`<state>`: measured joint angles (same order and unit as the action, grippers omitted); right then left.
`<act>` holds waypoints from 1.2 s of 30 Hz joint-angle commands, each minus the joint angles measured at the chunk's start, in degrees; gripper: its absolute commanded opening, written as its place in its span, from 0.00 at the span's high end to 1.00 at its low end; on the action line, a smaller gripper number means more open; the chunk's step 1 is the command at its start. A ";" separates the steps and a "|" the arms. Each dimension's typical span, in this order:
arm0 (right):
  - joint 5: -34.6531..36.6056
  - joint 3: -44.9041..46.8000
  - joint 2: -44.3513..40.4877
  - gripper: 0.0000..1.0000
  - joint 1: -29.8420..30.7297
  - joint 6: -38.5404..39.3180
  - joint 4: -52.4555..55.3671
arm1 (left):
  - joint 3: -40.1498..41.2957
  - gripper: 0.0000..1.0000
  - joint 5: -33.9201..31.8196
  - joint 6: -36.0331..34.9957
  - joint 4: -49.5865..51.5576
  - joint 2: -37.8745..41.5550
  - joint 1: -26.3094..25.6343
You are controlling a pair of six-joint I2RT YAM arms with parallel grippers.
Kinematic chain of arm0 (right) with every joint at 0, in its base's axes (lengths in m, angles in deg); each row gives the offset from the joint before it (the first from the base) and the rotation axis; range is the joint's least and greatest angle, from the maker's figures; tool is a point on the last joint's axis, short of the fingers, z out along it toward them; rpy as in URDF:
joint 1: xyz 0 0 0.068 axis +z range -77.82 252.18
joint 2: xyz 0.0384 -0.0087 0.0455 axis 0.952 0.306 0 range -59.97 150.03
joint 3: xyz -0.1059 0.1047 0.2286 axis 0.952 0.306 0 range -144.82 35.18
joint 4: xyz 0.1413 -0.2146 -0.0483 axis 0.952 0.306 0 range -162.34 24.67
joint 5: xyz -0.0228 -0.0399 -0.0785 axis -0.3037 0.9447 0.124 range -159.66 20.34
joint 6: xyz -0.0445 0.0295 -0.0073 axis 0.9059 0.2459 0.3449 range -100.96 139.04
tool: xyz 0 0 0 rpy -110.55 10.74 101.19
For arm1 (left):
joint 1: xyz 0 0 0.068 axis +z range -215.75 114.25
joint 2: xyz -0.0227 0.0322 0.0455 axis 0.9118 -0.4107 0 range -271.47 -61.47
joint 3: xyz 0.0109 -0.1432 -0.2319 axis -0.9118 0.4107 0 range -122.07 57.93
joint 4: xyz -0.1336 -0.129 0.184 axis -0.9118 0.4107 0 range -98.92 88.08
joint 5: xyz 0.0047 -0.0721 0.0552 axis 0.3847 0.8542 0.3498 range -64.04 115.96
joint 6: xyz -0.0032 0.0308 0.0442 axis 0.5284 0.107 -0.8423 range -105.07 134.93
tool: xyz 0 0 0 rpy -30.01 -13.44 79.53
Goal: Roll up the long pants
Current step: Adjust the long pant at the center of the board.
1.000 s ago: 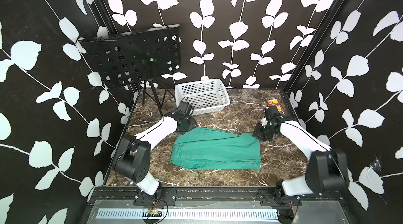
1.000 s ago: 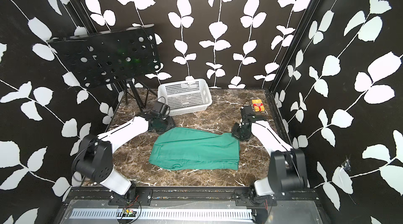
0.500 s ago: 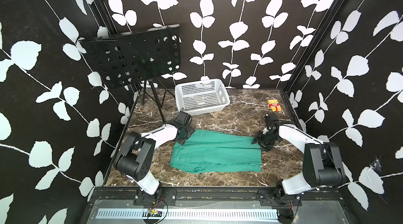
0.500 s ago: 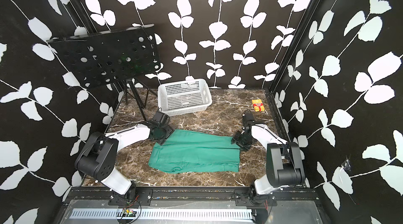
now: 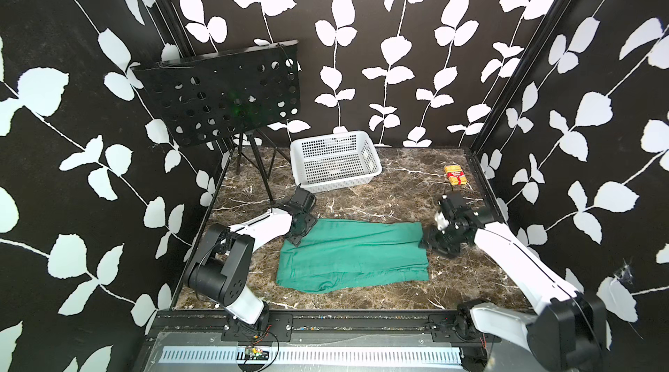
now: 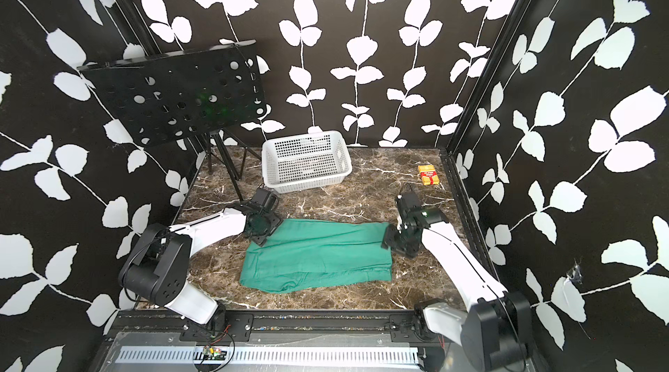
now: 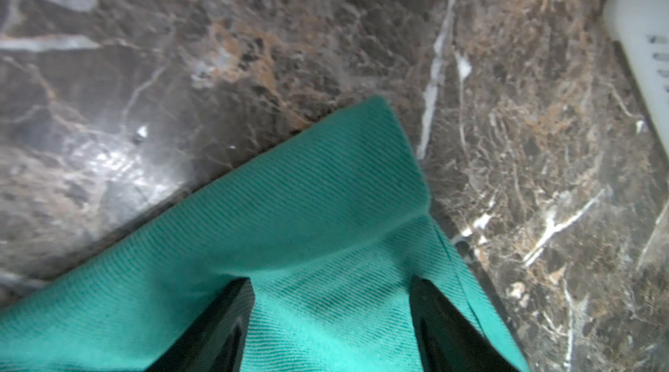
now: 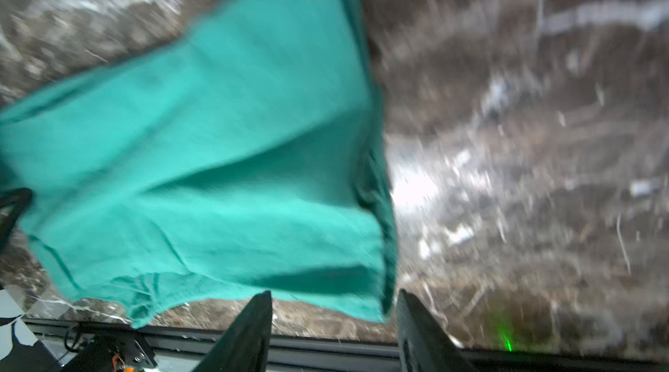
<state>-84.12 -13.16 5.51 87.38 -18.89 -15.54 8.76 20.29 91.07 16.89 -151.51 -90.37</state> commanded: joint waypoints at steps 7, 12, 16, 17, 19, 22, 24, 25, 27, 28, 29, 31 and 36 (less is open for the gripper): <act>-6.10 10.45 0.64 0.44 -0.08 -9.36 -13.13 | 3.75 0.27 -0.83 1.11 5.69 -1.31 0.54; -3.16 12.59 2.74 0.61 -0.04 -9.65 -18.03 | 4.06 0.28 -0.61 1.55 5.49 -2.06 0.54; -0.52 11.37 0.03 0.89 -0.04 -8.46 -14.97 | 4.43 0.29 -1.11 1.98 5.84 -1.92 0.54; 0.10 10.97 -0.88 0.94 -0.08 -8.18 -13.88 | 4.63 0.29 -1.17 2.15 5.76 -1.82 0.55; 0.45 10.31 -2.82 1.00 -0.26 -7.80 -11.57 | 4.96 0.31 -0.92 2.66 5.24 -1.55 0.54; -1.84 9.55 -5.76 1.00 -0.40 -8.32 -9.67 | 5.60 0.32 -0.47 4.27 4.10 -1.20 0.46; -2.54 8.31 -7.24 1.00 -0.41 -8.54 -6.89 | 5.73 0.32 -0.48 5.18 3.96 -1.02 0.45; -2.37 7.51 -7.79 1.00 -0.50 -8.41 -4.81 | 5.83 0.32 -0.65 5.56 3.99 -0.89 0.46; -1.49 6.51 -8.32 1.00 -0.37 -7.71 -0.15 | 5.98 0.32 -0.90 6.03 3.90 -0.75 0.46; -0.86 6.47 -8.43 1.00 -0.44 -7.44 1.86 | 5.93 0.32 -0.85 6.24 3.82 -0.77 0.45; -0.30 6.89 -8.51 1.00 -0.49 -7.25 3.11 | 5.97 0.32 -0.79 6.34 3.64 -0.84 0.45; 1.45 9.55 -8.61 1.00 -0.45 -7.45 3.72 | 5.75 0.32 -0.53 6.39 3.56 -1.18 0.45; 4.58 17.13 -3.56 1.00 -1.37 -8.12 -4.21 | 5.84 0.32 -0.41 6.40 3.60 -1.28 0.45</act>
<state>-84.43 -0.11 -0.96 86.90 -26.87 -19.32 11.14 19.46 96.53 14.92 -149.89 -90.35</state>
